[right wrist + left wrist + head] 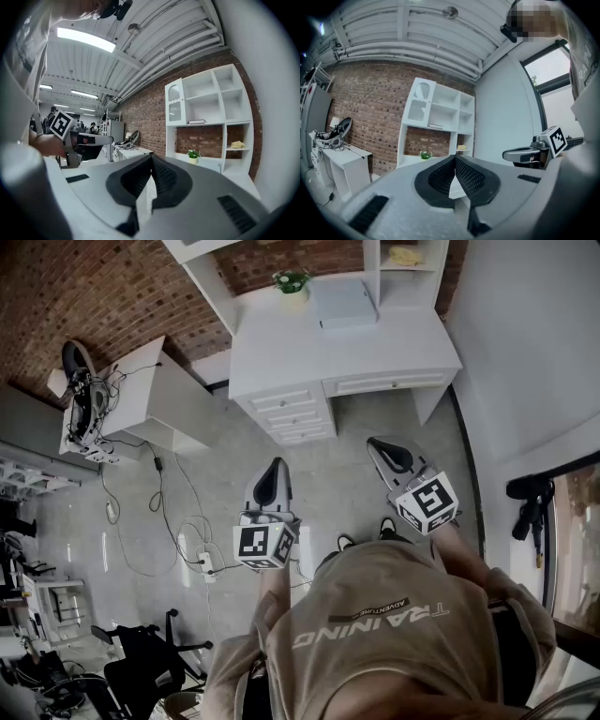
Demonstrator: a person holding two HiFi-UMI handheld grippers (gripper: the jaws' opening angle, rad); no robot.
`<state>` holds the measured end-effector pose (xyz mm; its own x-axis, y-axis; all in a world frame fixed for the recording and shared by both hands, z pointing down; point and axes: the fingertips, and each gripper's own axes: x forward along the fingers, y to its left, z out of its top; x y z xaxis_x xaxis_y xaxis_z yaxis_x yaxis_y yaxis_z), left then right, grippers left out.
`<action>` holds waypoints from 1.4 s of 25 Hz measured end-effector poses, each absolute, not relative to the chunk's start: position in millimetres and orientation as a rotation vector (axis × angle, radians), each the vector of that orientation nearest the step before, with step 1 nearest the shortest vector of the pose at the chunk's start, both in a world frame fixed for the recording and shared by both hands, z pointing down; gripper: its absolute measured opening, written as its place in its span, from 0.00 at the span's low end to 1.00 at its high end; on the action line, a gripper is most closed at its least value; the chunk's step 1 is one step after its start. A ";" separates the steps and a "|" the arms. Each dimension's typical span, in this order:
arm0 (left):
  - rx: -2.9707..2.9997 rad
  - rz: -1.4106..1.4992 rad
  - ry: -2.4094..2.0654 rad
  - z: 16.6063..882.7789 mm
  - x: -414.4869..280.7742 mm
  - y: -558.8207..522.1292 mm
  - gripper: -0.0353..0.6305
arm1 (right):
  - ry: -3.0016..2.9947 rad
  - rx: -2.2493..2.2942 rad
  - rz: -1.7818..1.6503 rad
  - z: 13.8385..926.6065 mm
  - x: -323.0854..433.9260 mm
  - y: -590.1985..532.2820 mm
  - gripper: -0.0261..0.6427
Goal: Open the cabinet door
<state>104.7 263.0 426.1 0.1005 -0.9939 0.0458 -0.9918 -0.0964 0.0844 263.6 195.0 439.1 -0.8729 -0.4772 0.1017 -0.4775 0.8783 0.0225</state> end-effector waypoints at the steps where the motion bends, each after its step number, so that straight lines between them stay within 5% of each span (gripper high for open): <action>1: 2.258 -0.036 -2.040 428.2 102.5 266.8 0.06 | -2.938 0.747 0.001 439.1 259.9 198.2 0.06; 12: 2.185 -0.067 -1.952 473.4 79.1 265.1 0.06 | -2.912 0.726 0.038 456.9 235.2 199.2 0.06; 35: 2.180 0.037 -2.023 443.0 56.6 59.9 0.06 | -2.981 0.564 0.086 472.9 189.0 -12.9 0.06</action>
